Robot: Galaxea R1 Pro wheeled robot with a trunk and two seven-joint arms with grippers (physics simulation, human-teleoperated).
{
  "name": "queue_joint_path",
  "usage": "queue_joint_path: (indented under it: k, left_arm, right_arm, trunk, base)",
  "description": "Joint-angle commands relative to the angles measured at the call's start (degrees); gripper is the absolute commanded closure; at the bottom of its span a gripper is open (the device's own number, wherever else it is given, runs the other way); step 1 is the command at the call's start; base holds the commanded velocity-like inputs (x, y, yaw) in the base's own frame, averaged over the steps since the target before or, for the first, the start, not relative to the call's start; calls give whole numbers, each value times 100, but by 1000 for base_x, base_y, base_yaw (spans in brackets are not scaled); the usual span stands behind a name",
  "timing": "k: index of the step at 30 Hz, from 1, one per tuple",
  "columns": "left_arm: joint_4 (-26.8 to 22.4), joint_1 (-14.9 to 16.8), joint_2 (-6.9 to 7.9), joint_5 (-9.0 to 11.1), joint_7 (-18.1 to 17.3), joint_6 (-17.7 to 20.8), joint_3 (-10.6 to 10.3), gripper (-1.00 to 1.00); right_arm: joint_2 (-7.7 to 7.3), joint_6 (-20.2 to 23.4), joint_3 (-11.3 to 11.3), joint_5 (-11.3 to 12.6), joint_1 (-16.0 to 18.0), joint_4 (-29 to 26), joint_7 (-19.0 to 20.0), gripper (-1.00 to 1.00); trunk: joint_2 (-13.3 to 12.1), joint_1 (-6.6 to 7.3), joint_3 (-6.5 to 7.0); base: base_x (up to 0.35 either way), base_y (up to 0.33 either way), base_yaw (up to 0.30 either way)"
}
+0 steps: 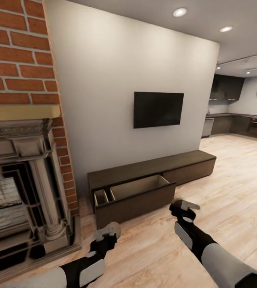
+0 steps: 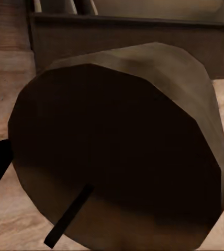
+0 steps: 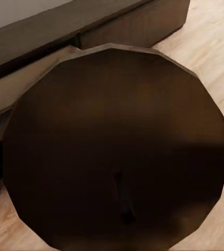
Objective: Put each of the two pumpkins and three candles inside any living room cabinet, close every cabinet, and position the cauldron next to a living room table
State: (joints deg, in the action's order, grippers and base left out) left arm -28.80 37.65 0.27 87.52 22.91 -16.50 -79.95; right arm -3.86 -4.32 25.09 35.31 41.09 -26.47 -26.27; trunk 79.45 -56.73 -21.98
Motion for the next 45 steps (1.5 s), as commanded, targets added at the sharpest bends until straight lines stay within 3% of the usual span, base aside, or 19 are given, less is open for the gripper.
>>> queue_joint_path:
  k: [1, 5, 6, 7, 8, 9, 10, 11, 14, 18, 29, 40, 42, 45]
  left_arm:
    - [-240, 34, 25, 88, 70, -44, -11, 100]
    - [-1427, 157, 212, 28, 730, 242, 157, 100]
    - [-2019, 224, 326, -56, 1245, 691, 320, 100]
    - [-2467, 259, 389, -125, 1756, 1224, 714, 100]
    - [-2658, 272, 407, -155, 2024, 1532, 1081, 100]
    - [-2823, 284, 428, -203, 2276, 1850, 1594, 100]
    - [-2875, 288, 445, -237, 2369, 1972, 1844, 100]
    - [-2644, 293, 601, -269, 2475, 2108, 2134, 100]
    - [-2272, 295, 724, -296, 2501, 2140, 2238, 100]
    - [-2157, 296, 766, -305, 2538, 2149, 2261, 100]
    - [-2139, 296, 760, -337, 2551, 2153, 2156, 100]
    - [-2150, 296, 747, -343, 2527, 2152, 2121, 100]
    - [-2153, 296, 747, -346, 2526, 2152, 2121, 100]
    - [-2195, 296, 751, -349, 2526, 2148, 2122, 100]
  right_arm:
    - [-1, 220, -55, 69, 85, -108, -33, 100]
    - [11, 1292, -309, 72, 202, -829, -42, 100]
    - [13, 1787, -427, 74, 217, -1158, -46, 100]
    - [22, 2210, -565, 89, 225, -1454, -55, 100]
    - [37, 2439, -645, 112, 227, -1629, -60, 100]
    - [53, 2670, -723, 143, 230, -1813, -60, 100]
    - [59, 2752, -753, 156, 231, -1881, -56, 100]
    - [66, 2841, -784, 168, 230, -1958, -45, 100]
    - [73, 2871, -780, 163, 224, -1991, -49, 100]
    - [71, 2875, -779, 161, 211, -2001, -44, 100]
    - [94, 2867, -764, 150, 205, -1992, -49, 100]
    - [169, 2888, -737, 135, 198, -1985, -45, 100]
    - [172, 2895, -686, 135, 198, -1985, -45, 100]
    - [174, 2900, -418, 140, 197, -1980, -39, 100]
  trunk:
    - [4, -3, -9]
    - [4, -3, -9]
    - [4, -3, -9]
    - [4, -3, -9]
    - [4, -3, -9]
    - [4, -3, -9]
    - [4, -3, -9]
    - [4, -3, -9]
    - [4, -3, -9]
    - [4, -3, -9]
    - [4, -3, -11]
    - [4, -3, -74]
    - [4, -3, -87]
    - [4, -3, -106]
  base:
    - [260, -235, 0]
    - [261, -234, 0]
    - [262, -233, 0]
    - [262, -226, 0]
    - [262, -212, 0]
    - [262, -193, 0]
    - [269, -176, 0]
    - [299, -113, 0]
    - [310, -56, 0]
    - [318, -12, 0]
    - [285, -170, 20]
    - [91, -197, 177]
    - [7, -16, 192]
    - [124, -6, 193]
